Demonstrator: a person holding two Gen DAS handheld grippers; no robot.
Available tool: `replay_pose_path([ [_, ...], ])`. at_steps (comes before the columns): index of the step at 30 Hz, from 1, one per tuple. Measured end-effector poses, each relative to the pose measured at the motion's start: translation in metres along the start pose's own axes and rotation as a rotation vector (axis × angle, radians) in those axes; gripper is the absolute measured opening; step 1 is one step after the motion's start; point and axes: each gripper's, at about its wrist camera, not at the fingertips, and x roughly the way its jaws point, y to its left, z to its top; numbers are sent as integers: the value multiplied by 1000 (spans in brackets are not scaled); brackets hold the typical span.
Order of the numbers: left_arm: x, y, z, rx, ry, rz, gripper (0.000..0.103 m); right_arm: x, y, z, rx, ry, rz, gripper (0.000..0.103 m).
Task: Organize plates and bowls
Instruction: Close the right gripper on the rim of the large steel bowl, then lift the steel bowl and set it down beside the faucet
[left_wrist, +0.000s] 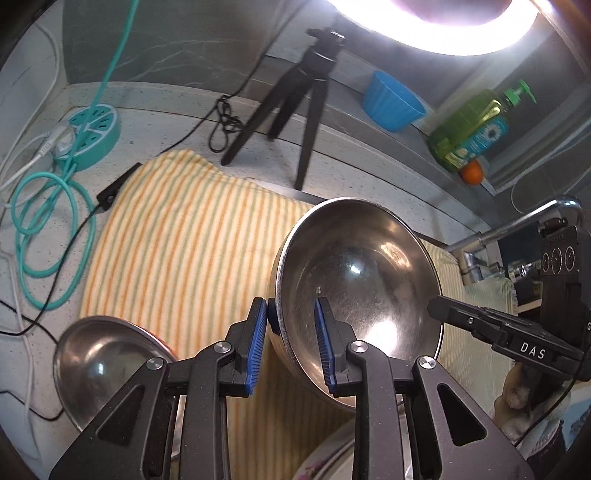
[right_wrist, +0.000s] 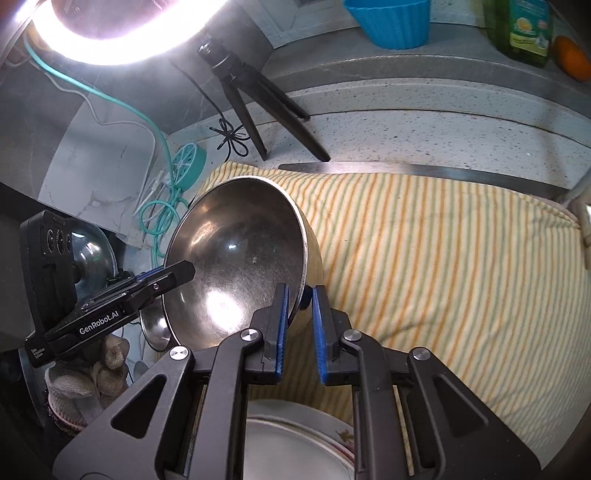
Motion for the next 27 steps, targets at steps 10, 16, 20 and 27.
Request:
replay_pose_path([
  [10,12,-56,-20,74,33,-70,24,-47,-43,-26,52,-40,-34,13],
  [16,26,-89,-32,123,69,-100,24,-69,-74,-47,94,-57,-64,13],
  [20,36,-106,-43,148,95,-117,24,-78,-94,-60,129,-59,-79,13],
  [27,46,-128,-53,175,118,-133,24,-88,-121,-76,177,-67,-100,13],
])
